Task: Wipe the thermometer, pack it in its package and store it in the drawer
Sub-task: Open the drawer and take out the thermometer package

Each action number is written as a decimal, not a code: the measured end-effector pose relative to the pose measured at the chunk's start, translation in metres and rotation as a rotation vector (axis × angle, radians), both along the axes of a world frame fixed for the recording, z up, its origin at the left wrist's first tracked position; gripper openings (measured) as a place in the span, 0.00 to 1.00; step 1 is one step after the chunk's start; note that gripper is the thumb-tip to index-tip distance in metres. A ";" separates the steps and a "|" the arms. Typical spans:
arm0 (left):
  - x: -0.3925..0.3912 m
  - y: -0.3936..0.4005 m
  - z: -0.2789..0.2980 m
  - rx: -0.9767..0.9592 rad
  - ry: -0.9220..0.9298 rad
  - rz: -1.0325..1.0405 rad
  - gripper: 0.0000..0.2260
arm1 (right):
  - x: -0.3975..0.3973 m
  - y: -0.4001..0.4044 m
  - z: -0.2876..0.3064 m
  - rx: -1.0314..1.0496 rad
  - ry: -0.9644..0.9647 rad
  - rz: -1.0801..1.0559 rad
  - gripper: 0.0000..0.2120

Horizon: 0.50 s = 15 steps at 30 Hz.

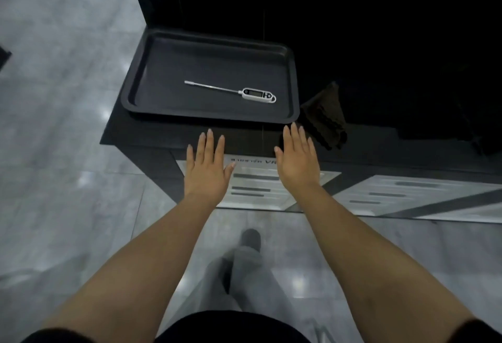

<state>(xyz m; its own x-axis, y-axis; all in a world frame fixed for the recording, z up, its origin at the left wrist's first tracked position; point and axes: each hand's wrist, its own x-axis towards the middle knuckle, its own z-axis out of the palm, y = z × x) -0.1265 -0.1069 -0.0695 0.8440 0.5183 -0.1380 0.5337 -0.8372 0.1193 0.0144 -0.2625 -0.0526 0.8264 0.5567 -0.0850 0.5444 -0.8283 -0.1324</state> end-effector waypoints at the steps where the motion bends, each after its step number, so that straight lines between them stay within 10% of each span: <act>1: -0.006 -0.005 -0.003 0.006 -0.013 0.009 0.30 | 0.000 -0.003 -0.001 -0.003 0.004 -0.007 0.27; 15: -0.020 -0.063 -0.082 -0.539 -0.092 0.293 0.28 | -0.005 -0.019 -0.041 0.185 -0.185 -0.024 0.28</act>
